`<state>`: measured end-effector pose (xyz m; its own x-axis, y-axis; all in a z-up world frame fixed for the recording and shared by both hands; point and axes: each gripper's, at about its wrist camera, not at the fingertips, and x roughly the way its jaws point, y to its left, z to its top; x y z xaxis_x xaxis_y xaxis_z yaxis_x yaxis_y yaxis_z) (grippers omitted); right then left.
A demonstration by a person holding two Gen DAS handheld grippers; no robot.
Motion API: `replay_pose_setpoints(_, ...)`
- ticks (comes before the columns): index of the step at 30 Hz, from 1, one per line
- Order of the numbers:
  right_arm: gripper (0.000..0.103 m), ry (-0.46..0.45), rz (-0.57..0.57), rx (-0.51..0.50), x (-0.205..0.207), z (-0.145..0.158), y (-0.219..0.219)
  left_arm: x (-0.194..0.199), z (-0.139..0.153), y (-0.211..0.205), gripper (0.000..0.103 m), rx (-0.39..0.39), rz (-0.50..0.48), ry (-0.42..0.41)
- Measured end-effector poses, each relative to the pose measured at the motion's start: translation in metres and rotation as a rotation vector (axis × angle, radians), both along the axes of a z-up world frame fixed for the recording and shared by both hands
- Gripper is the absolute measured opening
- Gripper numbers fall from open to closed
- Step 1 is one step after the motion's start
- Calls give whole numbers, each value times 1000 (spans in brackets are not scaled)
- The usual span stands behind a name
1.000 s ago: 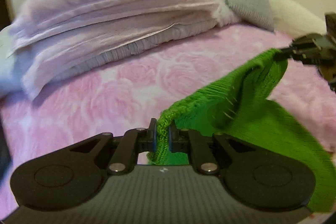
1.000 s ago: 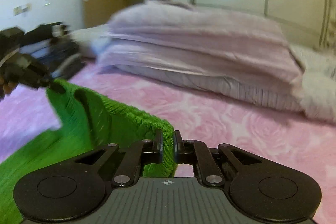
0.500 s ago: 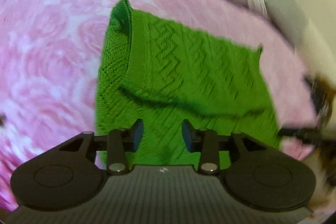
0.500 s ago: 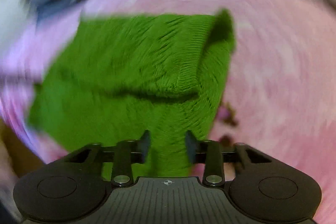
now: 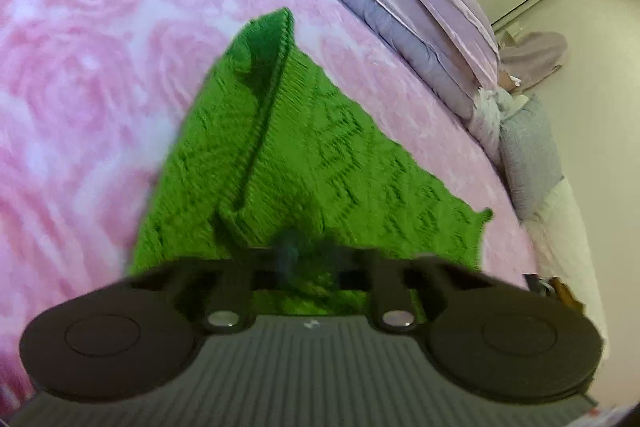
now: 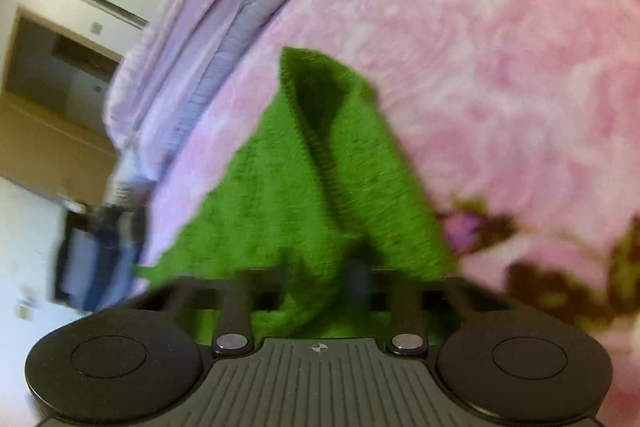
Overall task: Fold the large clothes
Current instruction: 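Lift the hem with both grippers and fold it toward the neckline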
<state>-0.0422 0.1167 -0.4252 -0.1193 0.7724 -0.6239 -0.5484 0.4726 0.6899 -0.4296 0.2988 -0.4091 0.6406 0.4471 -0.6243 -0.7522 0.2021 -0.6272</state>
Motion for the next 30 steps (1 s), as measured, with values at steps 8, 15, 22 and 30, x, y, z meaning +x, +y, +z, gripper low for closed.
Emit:
replay_pose_setpoints(8,5,-89,-34,134,-22,40,-60,-45,28,-58,0,251,13,-27)
replay_pose_setpoints(15,4,-132,-48,54,-57,24,-89,-71,20,-73,6,132,-11,-120)
replay_pose_setpoints(22,16,-70,-103,21,-48,17,-83,-54,-5,-30,40,-38,114,-164)
replay_pose_setpoints(30,2,22,-150,55,-45,1,-81,-41,-10,-17,7,7,137,-98)
